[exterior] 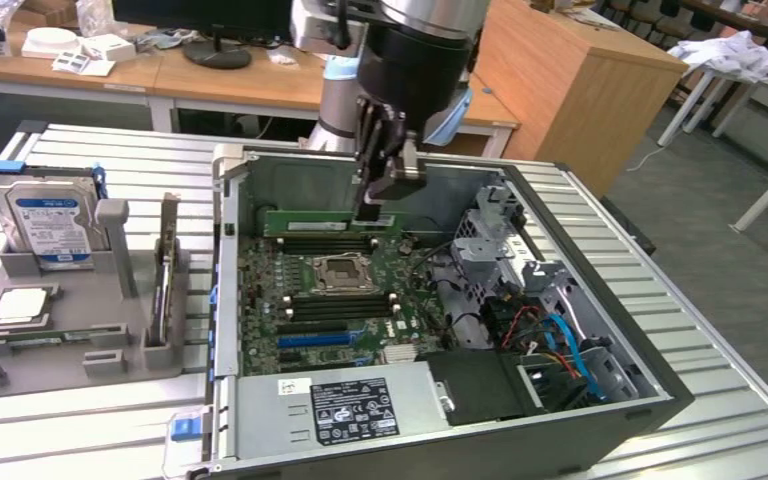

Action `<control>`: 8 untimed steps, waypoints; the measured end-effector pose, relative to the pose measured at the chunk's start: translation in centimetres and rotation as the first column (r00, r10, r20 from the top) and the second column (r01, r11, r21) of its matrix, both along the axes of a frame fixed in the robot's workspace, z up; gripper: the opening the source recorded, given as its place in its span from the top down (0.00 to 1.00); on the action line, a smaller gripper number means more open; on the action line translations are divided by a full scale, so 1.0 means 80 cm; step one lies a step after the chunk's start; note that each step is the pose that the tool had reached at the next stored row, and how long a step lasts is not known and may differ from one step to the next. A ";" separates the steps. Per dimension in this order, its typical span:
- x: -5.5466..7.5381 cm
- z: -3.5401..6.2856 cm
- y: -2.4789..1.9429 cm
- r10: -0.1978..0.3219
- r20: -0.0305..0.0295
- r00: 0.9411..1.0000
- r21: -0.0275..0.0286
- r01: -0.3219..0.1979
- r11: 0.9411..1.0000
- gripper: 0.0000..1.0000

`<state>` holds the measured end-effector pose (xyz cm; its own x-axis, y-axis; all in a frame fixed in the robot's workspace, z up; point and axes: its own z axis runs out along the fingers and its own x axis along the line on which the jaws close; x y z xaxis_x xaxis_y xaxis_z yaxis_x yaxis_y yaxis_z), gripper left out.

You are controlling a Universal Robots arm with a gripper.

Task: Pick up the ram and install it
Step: 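Pick up the ram and move it above insertion slot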

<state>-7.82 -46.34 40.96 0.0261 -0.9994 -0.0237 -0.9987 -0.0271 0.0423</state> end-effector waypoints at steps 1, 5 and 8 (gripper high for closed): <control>0.004 0.000 0.0000 0.000 0.000 1.000 0.000 0.000 1.000 0.87; 0.019 0.000 -0.0003 0.000 -0.001 1.000 0.000 0.000 1.000 0.87; 0.030 0.000 -0.0004 0.000 -0.001 1.000 0.000 0.000 1.000 0.87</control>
<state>-5.45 -46.38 40.96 0.0262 -0.9994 -0.0238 -0.9987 -0.0272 0.0433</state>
